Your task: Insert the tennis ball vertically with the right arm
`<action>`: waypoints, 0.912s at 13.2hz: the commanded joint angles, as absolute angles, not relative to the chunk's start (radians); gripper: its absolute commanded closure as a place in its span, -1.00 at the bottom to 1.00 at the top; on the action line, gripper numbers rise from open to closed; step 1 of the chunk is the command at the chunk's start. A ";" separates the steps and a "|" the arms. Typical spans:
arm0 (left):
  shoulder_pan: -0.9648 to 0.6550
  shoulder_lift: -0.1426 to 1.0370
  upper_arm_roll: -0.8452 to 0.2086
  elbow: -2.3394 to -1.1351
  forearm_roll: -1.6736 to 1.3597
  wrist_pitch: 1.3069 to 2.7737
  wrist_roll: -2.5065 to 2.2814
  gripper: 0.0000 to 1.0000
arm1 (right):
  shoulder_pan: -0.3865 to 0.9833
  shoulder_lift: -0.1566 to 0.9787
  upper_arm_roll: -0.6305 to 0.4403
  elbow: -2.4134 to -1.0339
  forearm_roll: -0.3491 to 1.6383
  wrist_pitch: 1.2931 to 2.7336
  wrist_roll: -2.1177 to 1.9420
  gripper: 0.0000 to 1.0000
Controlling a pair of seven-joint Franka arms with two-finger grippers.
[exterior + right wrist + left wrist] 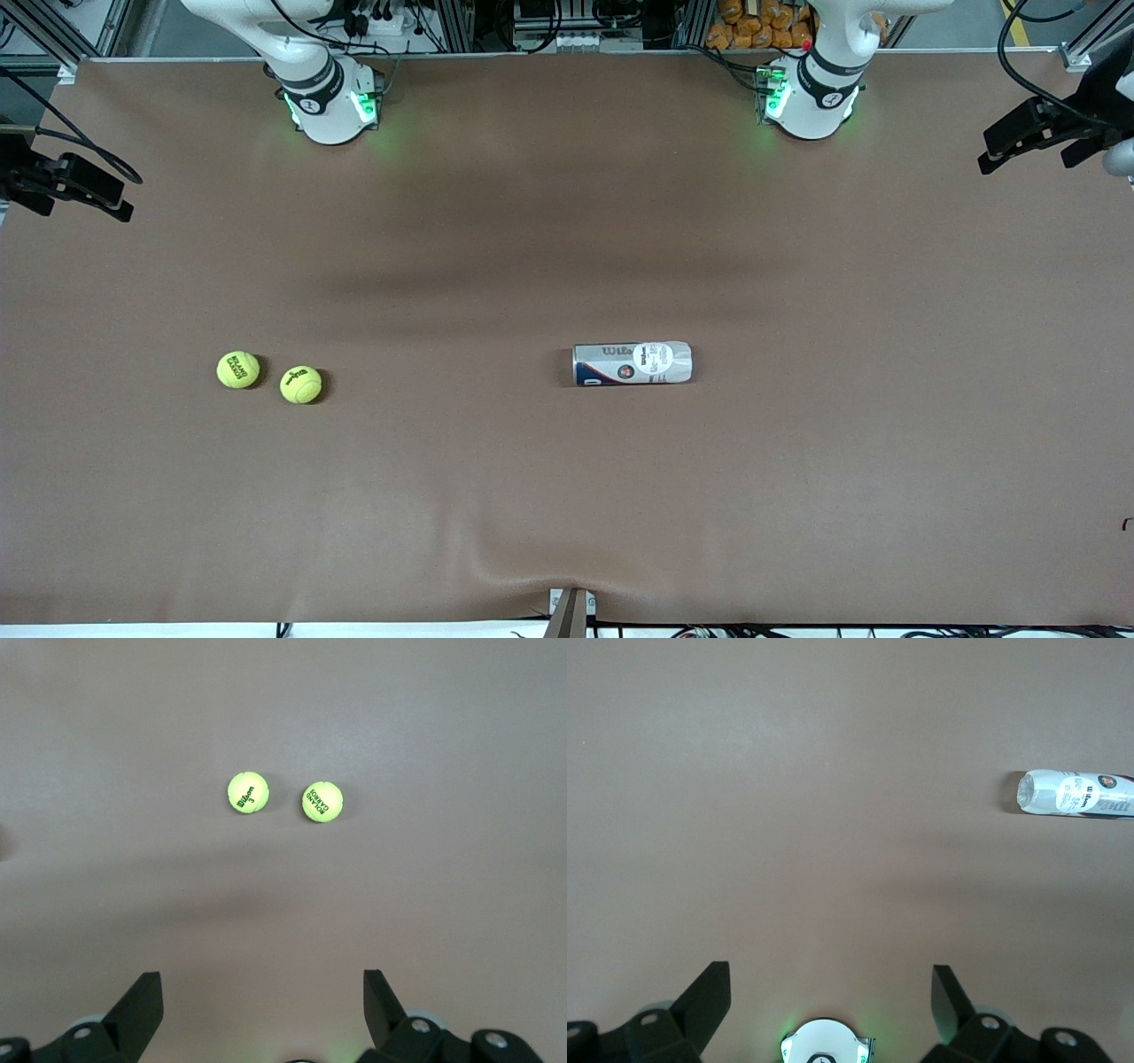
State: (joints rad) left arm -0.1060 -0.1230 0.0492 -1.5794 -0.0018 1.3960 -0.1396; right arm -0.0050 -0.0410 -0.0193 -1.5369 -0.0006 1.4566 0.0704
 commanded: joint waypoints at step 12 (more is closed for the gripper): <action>-0.104 -0.130 0.046 -1.574 0.015 1.350 -0.135 -1.00 | -0.012 -0.031 -0.011 -1.514 -0.009 1.439 0.078 -1.00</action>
State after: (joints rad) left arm -0.1057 -0.1227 0.0494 -1.5794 -0.0018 1.3776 -0.1396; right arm -0.0050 -0.0410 -0.0193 -1.5369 -0.0006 1.4559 0.0704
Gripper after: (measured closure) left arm 0.000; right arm 0.000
